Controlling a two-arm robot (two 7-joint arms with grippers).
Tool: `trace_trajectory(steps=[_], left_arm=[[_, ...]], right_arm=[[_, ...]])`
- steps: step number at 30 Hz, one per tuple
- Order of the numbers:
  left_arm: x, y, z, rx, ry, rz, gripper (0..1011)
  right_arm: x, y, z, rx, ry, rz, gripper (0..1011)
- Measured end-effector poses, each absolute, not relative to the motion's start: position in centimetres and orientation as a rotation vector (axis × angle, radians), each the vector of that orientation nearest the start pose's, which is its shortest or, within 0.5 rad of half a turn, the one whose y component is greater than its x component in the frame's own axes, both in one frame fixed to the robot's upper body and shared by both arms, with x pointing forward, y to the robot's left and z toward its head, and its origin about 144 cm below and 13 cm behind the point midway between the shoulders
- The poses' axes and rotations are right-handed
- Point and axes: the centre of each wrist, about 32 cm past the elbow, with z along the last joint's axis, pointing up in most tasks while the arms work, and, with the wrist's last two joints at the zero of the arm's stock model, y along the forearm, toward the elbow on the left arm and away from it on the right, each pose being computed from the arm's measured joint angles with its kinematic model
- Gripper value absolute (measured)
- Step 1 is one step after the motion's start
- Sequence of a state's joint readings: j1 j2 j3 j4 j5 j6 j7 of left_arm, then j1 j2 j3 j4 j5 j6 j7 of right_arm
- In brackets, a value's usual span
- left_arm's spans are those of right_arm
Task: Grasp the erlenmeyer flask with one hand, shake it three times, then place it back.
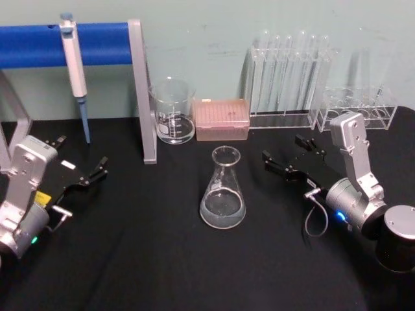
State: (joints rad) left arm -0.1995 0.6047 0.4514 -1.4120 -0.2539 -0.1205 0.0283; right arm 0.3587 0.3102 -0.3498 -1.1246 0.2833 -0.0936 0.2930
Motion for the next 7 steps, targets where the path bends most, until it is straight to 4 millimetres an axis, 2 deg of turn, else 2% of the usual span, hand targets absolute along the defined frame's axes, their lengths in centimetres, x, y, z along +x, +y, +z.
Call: trace_trajectory(steps=[7], left_arm=[[48.86, 30.97, 113.98, 0.305, -0.285, 1.248, 1001]], right_arm=[[54.53, -26.44, 112.17, -0.154, -0.019, -1.093, 1002]])
